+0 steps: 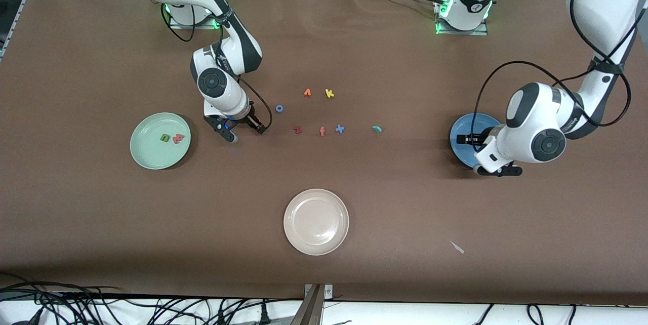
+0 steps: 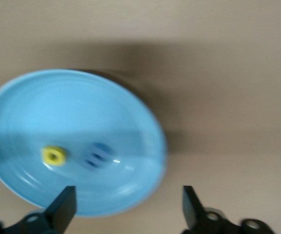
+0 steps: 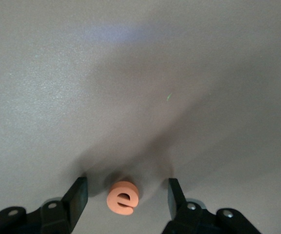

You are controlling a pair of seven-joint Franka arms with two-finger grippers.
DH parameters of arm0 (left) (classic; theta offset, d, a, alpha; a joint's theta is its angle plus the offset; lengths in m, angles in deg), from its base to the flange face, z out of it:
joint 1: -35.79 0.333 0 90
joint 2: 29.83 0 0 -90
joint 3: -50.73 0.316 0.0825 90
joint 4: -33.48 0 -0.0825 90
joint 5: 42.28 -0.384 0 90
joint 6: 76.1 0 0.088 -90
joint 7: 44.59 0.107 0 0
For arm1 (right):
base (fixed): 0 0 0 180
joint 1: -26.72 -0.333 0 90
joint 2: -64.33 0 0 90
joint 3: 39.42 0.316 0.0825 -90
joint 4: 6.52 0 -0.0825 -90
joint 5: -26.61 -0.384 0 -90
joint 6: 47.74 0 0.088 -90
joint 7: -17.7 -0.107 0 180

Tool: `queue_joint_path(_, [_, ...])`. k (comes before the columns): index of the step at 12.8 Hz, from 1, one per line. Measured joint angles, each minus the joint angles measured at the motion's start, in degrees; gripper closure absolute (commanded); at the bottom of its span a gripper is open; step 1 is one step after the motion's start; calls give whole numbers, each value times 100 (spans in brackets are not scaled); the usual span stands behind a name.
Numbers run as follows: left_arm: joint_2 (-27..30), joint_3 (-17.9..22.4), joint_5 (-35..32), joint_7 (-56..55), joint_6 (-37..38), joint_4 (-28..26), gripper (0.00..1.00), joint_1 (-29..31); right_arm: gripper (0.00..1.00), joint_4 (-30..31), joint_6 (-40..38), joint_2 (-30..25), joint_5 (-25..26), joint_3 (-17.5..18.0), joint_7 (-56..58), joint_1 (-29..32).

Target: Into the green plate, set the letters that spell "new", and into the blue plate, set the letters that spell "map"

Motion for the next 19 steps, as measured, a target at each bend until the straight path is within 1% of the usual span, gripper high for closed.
queue_joint_path(1, [79,-174,129,-461,2,5,2,-25,34,1,0,0,0,25,0,-2])
queue_joint_path(2, [98,-364,173,-1039,-13,6,4,-51,35,3,1,0,0,59,0,-7])
queue_joint_path(3, [86,-493,182,-1645,-76,3,5,-119,35,3,11,-1,0,81,-1,-11])
queue_joint_path(4, [59,-536,190,-2198,-205,-5,5,-249,37,3,15,0,0,87,-1,-12])
queue_joint_path(8, [-299,-538,195,-4501,-1159,-92,5,-1094,63,-1,59,-12,0,93,-1,-13])
queue_joint_path(11, [-603,-488,68,-5959,-1862,-144,5,-1688,81,-9,73,-24,-1,99,-1,-14])
queue_joint_path(13, [-745,-437,-469,-6801,-2155,-268,5,-1899,97,-9,72,-25,-1,99,-1,-15])
queue_joint_path(14, [-827,-432,-745,-7133,-2202,-312,5,-1931,100,-9,72,-25,-1,99,-1,-15])
queue_joint_path(15, [-910,-422,-958,-7385,-2253,-342,6,-1932,100,-10,71,-26,-1,99,5,-15])
queue_joint_path(16, [-986,-405,-1060,-7519,-2305,-350,9,-1932,100,-17,63,-26,-1,98,16,-15])
queue_joint_path(17, [-1045,-398,-1094,-7572,-2345,-351,17,-1934,100,-51,8,-27,-1,97,39,-15])
queue_joint_path(19, [-1102,-398,-1095,-7596,-2359,-352,45,-1974,100,-262,-420,-57,1,32,258,-15])
